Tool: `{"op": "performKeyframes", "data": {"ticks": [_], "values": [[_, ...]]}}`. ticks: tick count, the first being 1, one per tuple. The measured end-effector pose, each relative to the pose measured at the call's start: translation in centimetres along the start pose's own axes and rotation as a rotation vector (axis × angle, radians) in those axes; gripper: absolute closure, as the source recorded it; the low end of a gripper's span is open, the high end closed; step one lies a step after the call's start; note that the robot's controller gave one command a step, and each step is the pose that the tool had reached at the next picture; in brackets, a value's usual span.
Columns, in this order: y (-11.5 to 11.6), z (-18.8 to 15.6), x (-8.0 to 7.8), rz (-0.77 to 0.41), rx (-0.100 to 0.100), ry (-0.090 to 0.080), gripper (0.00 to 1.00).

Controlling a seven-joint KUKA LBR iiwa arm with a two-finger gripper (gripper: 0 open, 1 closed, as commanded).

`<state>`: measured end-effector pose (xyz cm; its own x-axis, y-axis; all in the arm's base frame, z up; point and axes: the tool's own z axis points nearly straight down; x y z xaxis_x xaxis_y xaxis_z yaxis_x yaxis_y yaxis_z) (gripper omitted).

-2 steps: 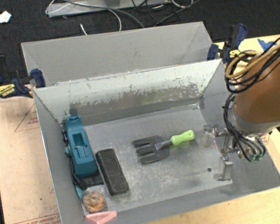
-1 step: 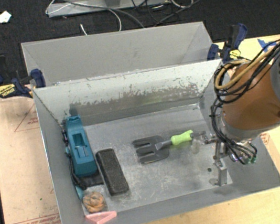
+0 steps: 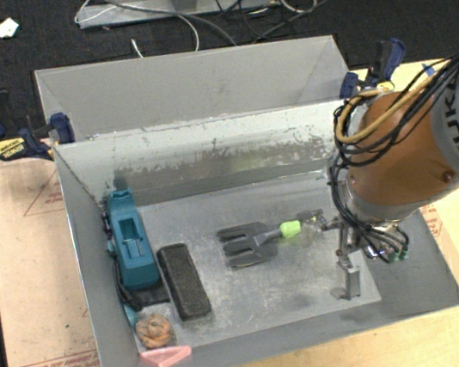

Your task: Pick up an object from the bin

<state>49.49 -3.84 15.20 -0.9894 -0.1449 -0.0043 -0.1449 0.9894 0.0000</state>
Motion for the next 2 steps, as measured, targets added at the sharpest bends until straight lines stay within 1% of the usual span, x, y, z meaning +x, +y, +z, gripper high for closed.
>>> {"op": "performKeyframes", "data": {"ticks": [1,2], "values": [[1.3,-1.2,-0.6,0.286,0.001,0.0,0.0],[5.1,1.0,-5.4,0.167,-0.003,-0.005,0.0]]}}
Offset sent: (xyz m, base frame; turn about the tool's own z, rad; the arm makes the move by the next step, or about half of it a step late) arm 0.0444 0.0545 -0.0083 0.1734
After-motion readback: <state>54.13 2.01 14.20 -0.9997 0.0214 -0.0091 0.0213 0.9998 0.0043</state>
